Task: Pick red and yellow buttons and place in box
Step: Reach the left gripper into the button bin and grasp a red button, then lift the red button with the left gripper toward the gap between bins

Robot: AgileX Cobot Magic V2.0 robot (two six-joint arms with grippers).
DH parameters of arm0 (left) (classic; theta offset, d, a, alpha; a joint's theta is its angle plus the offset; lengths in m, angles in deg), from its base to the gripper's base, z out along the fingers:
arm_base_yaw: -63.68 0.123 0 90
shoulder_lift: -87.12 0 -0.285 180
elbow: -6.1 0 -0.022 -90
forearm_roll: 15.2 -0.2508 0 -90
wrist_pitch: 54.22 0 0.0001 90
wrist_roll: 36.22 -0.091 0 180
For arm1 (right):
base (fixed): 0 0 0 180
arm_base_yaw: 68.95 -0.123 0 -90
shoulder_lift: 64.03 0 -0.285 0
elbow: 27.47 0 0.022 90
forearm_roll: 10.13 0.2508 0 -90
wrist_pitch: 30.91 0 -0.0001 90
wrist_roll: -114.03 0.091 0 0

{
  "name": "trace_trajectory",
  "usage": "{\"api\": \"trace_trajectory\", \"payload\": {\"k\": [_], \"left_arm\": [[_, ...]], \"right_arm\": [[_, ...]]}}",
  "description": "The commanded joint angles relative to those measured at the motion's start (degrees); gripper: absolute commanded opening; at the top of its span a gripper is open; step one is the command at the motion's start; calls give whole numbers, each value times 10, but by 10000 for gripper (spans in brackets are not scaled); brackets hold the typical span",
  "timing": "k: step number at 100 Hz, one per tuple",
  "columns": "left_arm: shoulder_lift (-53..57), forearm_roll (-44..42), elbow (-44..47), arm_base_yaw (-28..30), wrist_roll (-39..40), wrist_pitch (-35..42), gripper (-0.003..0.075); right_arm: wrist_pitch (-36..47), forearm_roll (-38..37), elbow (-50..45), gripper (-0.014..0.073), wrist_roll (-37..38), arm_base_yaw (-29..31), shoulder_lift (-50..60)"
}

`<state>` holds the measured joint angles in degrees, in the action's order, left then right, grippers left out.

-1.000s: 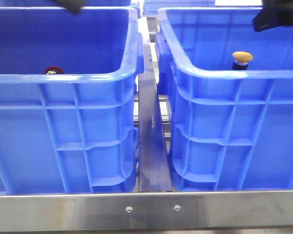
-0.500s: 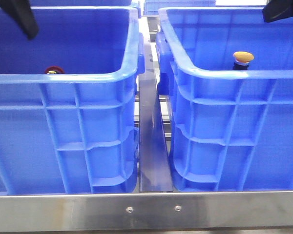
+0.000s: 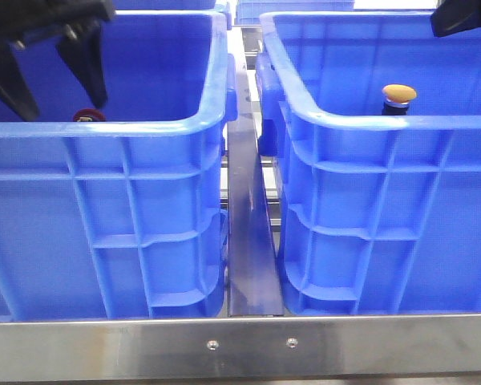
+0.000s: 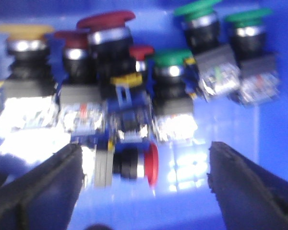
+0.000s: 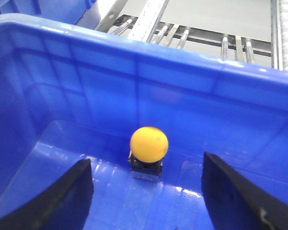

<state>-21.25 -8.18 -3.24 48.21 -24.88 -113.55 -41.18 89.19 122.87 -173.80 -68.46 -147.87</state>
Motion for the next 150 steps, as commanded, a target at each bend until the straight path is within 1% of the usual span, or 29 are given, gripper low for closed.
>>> {"api": "trace_trajectory", "payload": {"k": [1, 19, 42, 56, 63, 64, 67, 75, 77, 78, 87, 96, 101, 112, 118, 126, 138, 150], "left_arm": [[1, 4, -28, 1, 6, 17, 504], [-36, 4, -36, 1, 6, 25, 503], [-49, -4, -38, 1, 6, 55, 501], [-49, -11, -38, 1, 6, 60, 467], [-49, -11, -38, 1, 6, 60, 410], [-49, -11, -38, 1, 6, 60, 385], [-49, -11, -38, 1, 6, 60, 358], [-49, -11, -38, 1, 6, 60, 237], [-49, -11, -38, 1, 6, 60, 216], [-49, -11, -38, 1, 6, 60, 187], [-49, -11, -38, 1, 6, 59, 90], [-42, -11, -38, 1, 6, 58, 21], [-35, -11, -38, 0, 6, 58, -1], [-14, -11, -38, -7, -2, 47, -12], [4, -11, -38, -21, -14, 30, -12], [29, -13, -34, -38, -25, 25, -13], [78, -12, -8, -72, -25, 41, -13], [130, -11, 32, -102, -25, 75, -13]], "right_arm": [[-15, 11, 14, 507, -4, 1, 21], [-17, 11, 14, 507, -4, 1, 21], [-47, 11, 14, 507, -4, 1, 20], [-65, 11, 14, 507, -4, 1, 20], [-71, 11, 14, 507, -4, 1, 20], [-72, 11, 14, 507, -4, 1, 20], [-72, 11, 14, 507, -4, 1, 20], [-72, 11, 14, 507, -4, 1, 20], [-72, 11, 14, 507, -4, 1, 20], [-72, 11, 14, 507, -4, 1, 20], [-72, 11, 14, 507, -4, 1, 20], [-72, 11, 14, 507, -4, 1, 20], [-72, 14, 14, 507, -4, 1, 20], [-73, 16, 14, 507, -4, 1, 20], [-75, 16, 14, 507, -4, 1, 20], [-75, 16, 14, 507, -4, 1, 20], [-78, 16, 14, 507, -4, 1, 20], [-79, 16, 14, 507, -4, 1, 20]]}}
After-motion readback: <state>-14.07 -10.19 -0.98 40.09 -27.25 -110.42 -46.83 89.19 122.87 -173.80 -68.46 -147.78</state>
